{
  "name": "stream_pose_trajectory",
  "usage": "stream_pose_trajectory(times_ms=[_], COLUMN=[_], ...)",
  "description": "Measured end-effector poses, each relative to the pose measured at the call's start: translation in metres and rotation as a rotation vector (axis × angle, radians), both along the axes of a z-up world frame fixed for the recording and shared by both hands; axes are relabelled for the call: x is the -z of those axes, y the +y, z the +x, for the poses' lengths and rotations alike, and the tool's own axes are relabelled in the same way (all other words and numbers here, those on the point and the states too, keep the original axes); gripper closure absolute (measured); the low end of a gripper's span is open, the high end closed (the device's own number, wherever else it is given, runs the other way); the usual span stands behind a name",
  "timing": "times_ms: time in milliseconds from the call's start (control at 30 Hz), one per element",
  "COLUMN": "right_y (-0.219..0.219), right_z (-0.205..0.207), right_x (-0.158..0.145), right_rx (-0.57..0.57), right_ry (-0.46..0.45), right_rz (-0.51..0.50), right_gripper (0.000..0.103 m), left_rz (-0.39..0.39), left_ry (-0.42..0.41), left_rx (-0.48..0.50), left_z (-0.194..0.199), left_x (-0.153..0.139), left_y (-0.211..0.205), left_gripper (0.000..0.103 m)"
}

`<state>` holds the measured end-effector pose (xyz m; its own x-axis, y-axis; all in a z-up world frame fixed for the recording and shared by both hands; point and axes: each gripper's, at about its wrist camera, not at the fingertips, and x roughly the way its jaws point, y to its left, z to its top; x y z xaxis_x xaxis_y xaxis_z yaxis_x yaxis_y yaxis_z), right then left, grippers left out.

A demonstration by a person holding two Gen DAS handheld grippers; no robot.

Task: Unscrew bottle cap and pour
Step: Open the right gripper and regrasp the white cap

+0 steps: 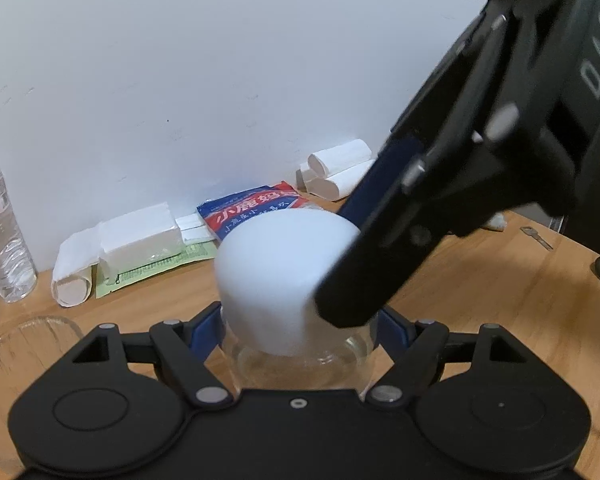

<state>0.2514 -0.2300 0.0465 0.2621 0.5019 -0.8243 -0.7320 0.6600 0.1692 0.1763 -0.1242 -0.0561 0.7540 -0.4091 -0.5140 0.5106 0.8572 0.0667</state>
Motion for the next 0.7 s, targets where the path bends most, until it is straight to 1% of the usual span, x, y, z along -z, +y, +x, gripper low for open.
stream_pose_trajectory(times_ms=[100, 300, 367, 433, 500, 533, 567, 600, 633, 700], right_y=[0.007, 0.014, 0.014, 0.012, 0.009, 0.009, 0.010, 0.014, 0.018, 0.025], right_z=[-0.003, -0.005, -0.006, -0.007, -0.008, -0.010, -0.014, -0.019, -0.023, -0.028], right_x=[-0.004, -0.006, -0.005, -0.006, -0.009, -0.011, -0.013, -0.015, -0.017, -0.018], right_rx=[0.014, 0.104, 0.141, 0.196, 0.219, 0.227, 0.231, 0.225, 0.221, 0.215], right_ry=[-0.031, -0.073, -0.098, -0.116, -0.096, -0.105, -0.135, -0.166, -0.192, -0.196], right_rz=[-0.022, -0.020, -0.022, 0.001, 0.031, 0.044, 0.052, 0.028, 0.004, -0.038], right_gripper=[0.033, 0.031, 0.024, 0.023, 0.023, 0.022, 0.014, 0.010, 0.009, 0.009], left_rz=[-0.011, -0.040, -0.041, -0.052, -0.060, -0.060, -0.059, -0.059, -0.059, -0.059], left_ry=[-0.002, -0.012, -0.020, -0.019, -0.016, -0.015, -0.014, -0.012, -0.010, -0.006], left_rx=[-0.006, -0.024, -0.022, -0.019, -0.016, -0.015, -0.014, -0.012, -0.009, 0.000], left_z=[-0.001, -0.001, -0.003, -0.004, -0.005, -0.006, -0.007, -0.009, -0.008, -0.008], left_x=[0.003, 0.009, 0.010, 0.010, 0.009, 0.009, 0.008, 0.008, 0.008, 0.009], left_y=[0.001, 0.002, 0.002, 0.004, 0.005, 0.006, 0.006, 0.006, 0.006, 0.008], left_gripper=[0.023, 0.023, 0.023, 0.024, 0.024, 0.024, 0.024, 0.024, 0.024, 0.024])
